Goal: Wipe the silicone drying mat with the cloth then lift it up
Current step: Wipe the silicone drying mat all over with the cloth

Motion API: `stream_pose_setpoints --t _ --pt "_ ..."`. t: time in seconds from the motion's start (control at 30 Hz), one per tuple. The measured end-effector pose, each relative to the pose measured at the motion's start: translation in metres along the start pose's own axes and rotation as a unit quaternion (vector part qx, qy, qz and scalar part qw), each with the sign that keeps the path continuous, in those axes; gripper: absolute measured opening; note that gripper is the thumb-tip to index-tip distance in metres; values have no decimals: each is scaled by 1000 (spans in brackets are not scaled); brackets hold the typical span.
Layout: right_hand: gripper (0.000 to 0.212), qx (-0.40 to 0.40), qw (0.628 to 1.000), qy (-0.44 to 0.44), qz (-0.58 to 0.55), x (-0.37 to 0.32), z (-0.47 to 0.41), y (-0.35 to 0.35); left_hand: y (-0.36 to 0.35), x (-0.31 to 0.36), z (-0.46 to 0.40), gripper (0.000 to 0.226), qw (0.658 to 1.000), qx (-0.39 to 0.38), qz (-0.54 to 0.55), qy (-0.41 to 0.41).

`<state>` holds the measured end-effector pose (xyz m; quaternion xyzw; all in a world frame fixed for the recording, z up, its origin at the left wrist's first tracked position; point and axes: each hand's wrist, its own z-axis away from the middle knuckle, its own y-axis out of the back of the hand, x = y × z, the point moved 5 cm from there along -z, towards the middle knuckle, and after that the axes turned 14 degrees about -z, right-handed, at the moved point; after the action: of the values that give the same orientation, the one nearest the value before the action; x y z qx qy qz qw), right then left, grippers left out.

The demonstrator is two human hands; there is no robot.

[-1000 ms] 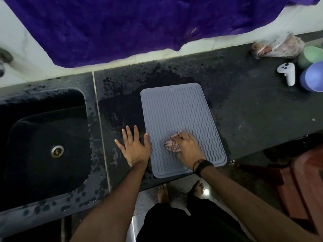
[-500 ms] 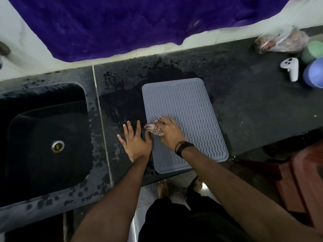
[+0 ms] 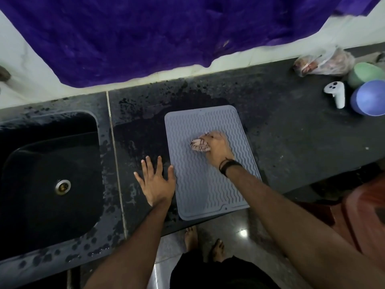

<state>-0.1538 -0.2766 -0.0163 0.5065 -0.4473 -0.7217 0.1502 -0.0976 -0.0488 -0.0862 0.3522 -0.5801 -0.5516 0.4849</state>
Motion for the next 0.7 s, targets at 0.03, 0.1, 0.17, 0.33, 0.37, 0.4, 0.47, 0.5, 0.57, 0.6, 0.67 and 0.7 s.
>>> stream_pose_setpoints --t 0.03,0.1,0.17,0.33,0.37,0.4,0.47,0.5,0.57,0.6,0.67,0.7 --pt "50 -16 1000 -13 14 5 -13 1 0 0 0 65 1000 1 -3 2" --pt "43 -32 999 -37 23 16 -24 3 0 1 0 68 1000 4 -7 7" --pt "41 -28 999 -40 5 24 -18 5 0 1 -1 69 1000 8 -12 11" --pt "42 3 998 -41 -58 54 32 22 -2 0 0 66 1000 7 -15 14" --pt "41 21 993 -69 -98 63 41 28 -2 0 0 65 1000 4 -15 14" --pt "39 43 976 -117 -179 75 50 34 -1 1 1 65 1000 1 -14 15" --pt "29 84 851 -237 -462 95 68 39 2 1 2 65 1000 -8 -12 14" --pt "27 95 762 -275 -578 101 76 40 3 1 3 66 1000 -11 -15 12" --pt "28 101 652 -304 -687 113 87 45 7 3 2 67 999 -22 -31 8" --pt "29 96 629 -307 -707 117 89 48 9 3 1 68 999 -31 -43 6" --pt "30 82 618 -298 -722 121 93 57 15 7 -1 69 998 -37 -57 2" --pt "29 73 620 -297 -723 122 95 60 19 8 0 69 998 -38 -55 2"
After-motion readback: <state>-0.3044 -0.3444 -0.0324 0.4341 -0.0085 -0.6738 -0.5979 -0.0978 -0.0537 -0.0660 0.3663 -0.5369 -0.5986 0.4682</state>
